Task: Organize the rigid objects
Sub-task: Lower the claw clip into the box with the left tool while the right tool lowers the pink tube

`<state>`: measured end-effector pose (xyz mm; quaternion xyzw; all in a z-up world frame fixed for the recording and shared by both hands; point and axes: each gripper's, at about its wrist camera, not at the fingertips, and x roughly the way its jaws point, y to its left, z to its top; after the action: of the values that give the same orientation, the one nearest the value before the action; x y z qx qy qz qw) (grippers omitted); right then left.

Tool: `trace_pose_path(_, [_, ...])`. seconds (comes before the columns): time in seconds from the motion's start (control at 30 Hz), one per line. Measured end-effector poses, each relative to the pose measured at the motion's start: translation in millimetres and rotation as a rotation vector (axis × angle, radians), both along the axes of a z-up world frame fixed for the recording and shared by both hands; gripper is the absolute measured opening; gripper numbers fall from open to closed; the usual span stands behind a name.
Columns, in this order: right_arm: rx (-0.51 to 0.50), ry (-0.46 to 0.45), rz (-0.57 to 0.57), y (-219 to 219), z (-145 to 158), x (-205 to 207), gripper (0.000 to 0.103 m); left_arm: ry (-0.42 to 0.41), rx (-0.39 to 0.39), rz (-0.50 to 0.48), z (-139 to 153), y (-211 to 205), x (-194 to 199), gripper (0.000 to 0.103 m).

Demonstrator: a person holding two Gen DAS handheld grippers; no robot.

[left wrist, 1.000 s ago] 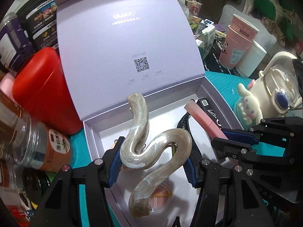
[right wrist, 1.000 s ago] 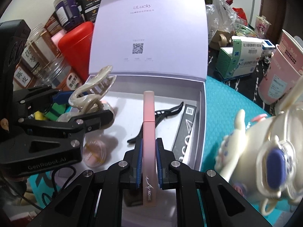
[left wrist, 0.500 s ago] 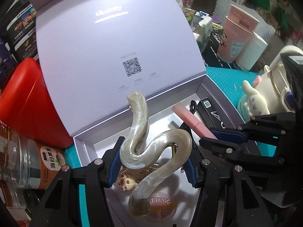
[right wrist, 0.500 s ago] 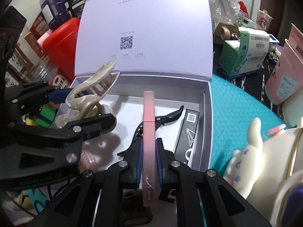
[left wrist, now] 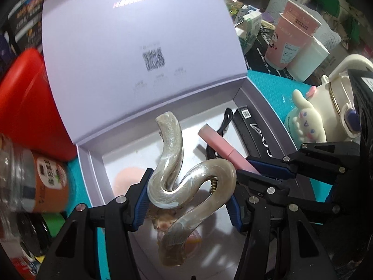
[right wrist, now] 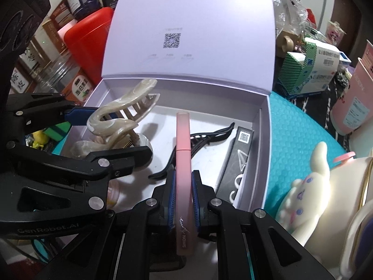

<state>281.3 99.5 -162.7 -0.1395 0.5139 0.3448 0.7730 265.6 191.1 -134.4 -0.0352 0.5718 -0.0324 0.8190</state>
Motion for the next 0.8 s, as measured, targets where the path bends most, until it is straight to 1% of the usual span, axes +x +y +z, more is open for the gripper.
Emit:
trace_pose_path(0.1, [-0.006, 0.008, 0.006, 2.3, -2.2, -7.8, 0.013, 0.029, -0.033, 0.028, -5.6, 6.1, -0.8, 0.056])
trace_pose_path(0.17, [-0.007, 0.012, 0.005, 4.0, -2.7, -6.7, 0.013, 0.024, -0.036, 0.031, -5.8, 7.2, -2.3, 0.056])
trace_pose_path(0.43, [-0.035, 0.023, 0.014, 14.4, -8.2, 2.6, 0.014, 0.024, -0.013, 0.037, -8.1, 5.9, -0.9, 0.056])
trace_pose_path(0.57, [-0.047, 0.024, 0.006, 8.7, -7.9, 6.5, 0.015, 0.019, -0.003, 0.045, -7.4, 5.3, -0.8, 0.056])
trace_pose_path(0.63, [-0.053, 0.008, 0.001, 7.6, -4.1, 6.9, 0.027, 0.016, 0.014, 0.053, -6.0, 5.8, -0.7, 0.056])
trace_pose_path(0.7, [-0.047, 0.001, -0.005, 6.1, 0.0, 7.0, 0.035, 0.007, 0.010, 0.058, -4.1, 7.1, -1.4, 0.056])
trace_pose_path(0.8, [-0.039, -0.005, -0.015, 3.9, 5.3, 6.8, 0.036, 0.003, 0.012, 0.073, -1.4, 9.1, -1.8, 0.056])
